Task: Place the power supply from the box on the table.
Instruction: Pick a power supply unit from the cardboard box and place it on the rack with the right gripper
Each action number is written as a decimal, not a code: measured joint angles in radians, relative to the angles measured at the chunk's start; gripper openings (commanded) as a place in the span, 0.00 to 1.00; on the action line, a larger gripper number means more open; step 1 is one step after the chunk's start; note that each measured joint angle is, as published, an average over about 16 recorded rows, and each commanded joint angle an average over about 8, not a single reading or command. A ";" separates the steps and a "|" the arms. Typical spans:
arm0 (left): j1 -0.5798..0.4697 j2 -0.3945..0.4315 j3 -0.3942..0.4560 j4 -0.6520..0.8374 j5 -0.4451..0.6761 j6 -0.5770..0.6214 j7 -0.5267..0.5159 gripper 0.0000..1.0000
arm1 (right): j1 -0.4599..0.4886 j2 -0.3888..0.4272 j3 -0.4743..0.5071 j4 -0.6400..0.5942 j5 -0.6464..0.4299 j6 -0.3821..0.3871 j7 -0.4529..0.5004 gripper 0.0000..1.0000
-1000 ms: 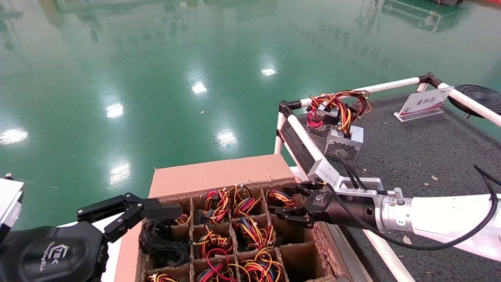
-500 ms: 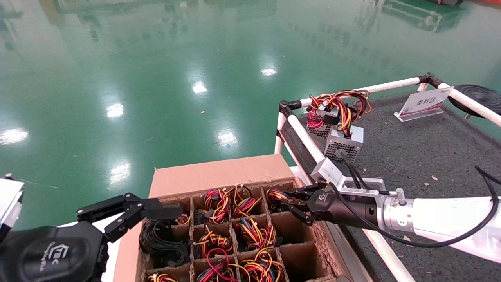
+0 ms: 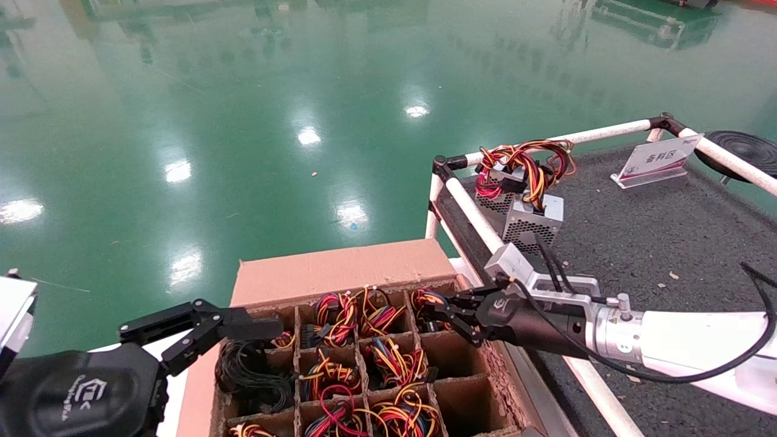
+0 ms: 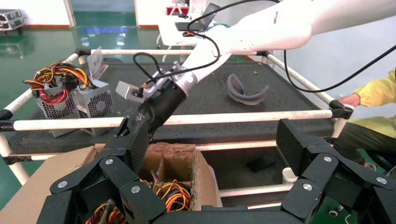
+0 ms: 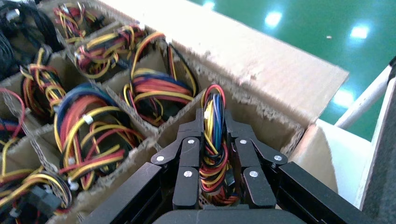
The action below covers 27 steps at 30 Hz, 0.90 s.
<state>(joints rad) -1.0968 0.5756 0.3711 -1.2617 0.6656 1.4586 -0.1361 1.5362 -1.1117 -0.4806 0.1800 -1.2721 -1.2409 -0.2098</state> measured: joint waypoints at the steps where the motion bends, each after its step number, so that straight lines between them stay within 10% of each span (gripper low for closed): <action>1: 0.000 0.000 0.000 0.000 0.000 0.000 0.000 1.00 | 0.002 0.002 0.003 0.001 0.004 -0.004 0.001 0.00; 27: 0.000 0.000 0.000 0.000 0.000 0.000 0.000 1.00 | 0.159 0.136 0.094 0.248 0.131 -0.095 0.170 0.00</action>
<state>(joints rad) -1.0968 0.5755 0.3713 -1.2617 0.6654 1.4586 -0.1360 1.6955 -0.9756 -0.3864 0.4277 -1.1415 -1.3359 -0.0399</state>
